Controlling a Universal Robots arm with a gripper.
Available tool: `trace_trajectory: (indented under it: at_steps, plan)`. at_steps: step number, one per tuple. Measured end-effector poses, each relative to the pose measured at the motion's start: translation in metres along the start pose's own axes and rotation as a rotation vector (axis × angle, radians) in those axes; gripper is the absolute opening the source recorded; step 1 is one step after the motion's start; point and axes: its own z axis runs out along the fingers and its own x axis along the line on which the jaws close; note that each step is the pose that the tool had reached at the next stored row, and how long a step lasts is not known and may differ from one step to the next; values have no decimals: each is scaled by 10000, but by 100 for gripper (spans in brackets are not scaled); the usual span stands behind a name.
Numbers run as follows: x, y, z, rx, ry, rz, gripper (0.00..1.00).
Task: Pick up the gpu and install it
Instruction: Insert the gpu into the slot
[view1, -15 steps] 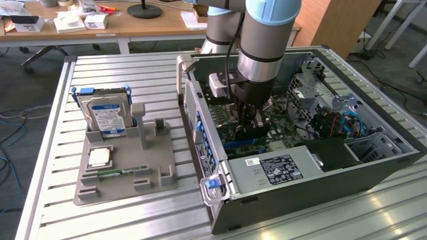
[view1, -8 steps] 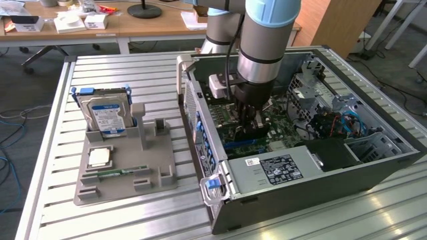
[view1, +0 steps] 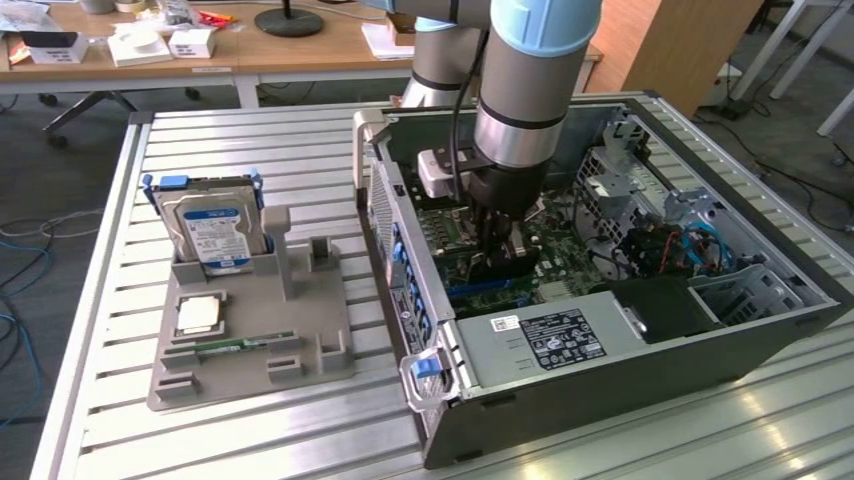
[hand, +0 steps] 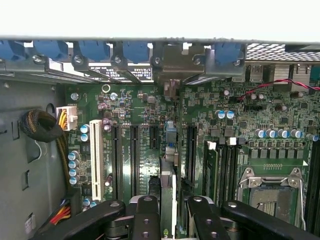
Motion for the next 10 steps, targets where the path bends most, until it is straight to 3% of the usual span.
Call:
trace_trajectory:
  at_steps: [10]
  plan:
    - [-1, 0, 14, 2, -4, 0, 26]
